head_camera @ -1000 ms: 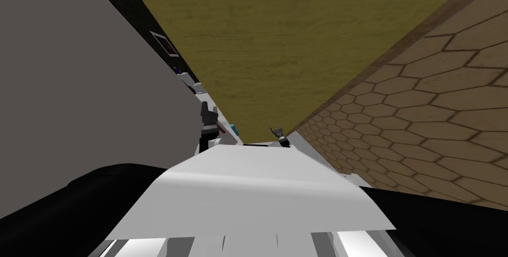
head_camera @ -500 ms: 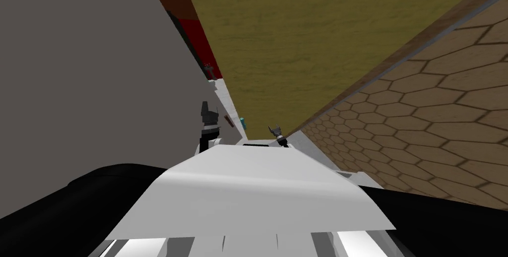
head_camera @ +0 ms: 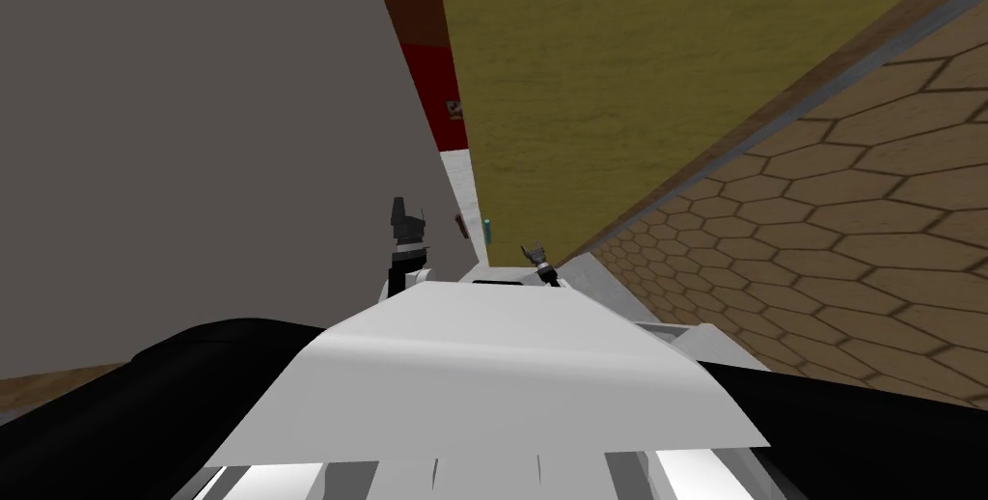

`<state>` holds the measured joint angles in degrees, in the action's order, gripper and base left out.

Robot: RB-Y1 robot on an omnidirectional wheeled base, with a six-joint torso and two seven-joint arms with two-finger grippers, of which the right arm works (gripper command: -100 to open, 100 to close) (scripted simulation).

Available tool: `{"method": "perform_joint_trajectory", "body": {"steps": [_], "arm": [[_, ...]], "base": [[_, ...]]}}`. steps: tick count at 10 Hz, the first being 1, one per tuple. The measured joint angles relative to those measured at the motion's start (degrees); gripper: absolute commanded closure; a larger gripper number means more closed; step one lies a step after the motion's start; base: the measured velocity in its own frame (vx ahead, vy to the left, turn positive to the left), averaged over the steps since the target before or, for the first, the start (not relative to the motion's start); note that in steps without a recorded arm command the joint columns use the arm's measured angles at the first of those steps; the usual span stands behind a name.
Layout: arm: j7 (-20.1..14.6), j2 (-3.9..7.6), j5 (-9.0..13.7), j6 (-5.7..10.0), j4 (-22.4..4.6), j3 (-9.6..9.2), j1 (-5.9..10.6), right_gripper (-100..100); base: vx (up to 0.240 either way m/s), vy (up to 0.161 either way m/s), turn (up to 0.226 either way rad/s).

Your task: Push the door open

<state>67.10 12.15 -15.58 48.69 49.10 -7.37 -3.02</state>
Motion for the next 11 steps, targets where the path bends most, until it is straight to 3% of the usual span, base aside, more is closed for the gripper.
{"method": "perform_joint_trajectory", "body": {"steps": [11], "arm": [[0.57, -0.94, -0.15, -1.23, 0.73, 0.11, 0.06, -100]], "base": [[-0.132, 0.153, 0.024]]}}
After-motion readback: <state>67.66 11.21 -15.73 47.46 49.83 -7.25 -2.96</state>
